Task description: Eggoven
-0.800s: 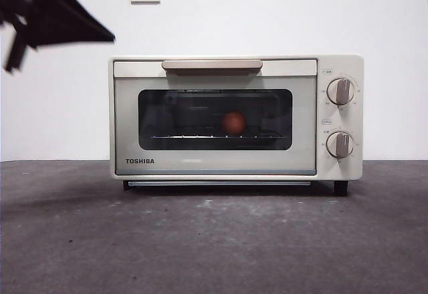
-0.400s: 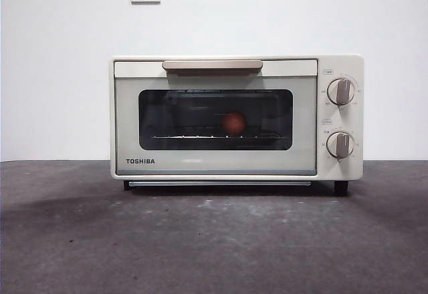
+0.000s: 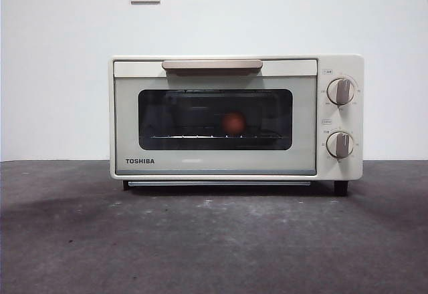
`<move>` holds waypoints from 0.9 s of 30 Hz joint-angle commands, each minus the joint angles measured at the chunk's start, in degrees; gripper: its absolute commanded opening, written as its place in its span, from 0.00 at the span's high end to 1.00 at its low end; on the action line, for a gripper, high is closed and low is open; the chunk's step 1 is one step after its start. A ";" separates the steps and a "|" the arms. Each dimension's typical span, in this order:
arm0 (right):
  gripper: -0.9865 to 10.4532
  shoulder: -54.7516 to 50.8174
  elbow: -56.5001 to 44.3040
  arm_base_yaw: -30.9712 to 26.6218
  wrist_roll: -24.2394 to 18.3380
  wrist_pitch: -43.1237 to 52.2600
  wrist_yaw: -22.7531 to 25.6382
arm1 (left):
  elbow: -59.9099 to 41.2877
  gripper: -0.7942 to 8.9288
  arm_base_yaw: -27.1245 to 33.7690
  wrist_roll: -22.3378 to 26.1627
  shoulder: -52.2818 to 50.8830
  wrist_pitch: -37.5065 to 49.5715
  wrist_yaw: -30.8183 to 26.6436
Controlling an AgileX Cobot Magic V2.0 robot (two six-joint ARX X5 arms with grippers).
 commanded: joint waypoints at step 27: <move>0.91 -1.77 0.48 0.42 -0.48 1.42 0.24 | -14.95 0.91 13.57 23.21 -16.85 8.92 -16.83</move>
